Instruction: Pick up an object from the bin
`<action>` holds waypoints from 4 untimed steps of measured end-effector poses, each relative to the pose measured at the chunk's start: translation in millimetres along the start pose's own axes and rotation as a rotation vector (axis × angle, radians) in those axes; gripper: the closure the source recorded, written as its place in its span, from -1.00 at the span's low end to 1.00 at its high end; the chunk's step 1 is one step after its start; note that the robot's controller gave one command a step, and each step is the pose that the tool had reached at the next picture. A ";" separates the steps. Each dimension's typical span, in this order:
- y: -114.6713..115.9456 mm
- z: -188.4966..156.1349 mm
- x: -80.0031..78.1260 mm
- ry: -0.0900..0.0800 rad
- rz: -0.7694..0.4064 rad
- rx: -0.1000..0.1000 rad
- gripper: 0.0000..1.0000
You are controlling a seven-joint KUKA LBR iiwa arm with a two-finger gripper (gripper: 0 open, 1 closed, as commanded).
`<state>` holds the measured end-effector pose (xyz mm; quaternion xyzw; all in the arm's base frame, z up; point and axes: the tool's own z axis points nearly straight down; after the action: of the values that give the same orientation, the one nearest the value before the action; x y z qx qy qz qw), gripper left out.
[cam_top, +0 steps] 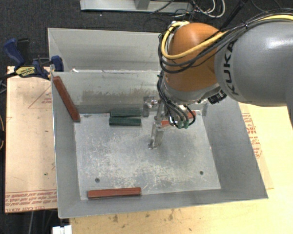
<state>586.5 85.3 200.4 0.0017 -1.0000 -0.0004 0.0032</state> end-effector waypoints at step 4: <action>40.8 126.4 -57.7 -0.018 -0.143 -0.002 1.00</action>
Offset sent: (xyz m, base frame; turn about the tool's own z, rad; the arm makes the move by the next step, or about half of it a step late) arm 0.0546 0.0191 -0.0601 -0.1094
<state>643.2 126.4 73.6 0.0732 -0.9973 -0.0018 -0.0055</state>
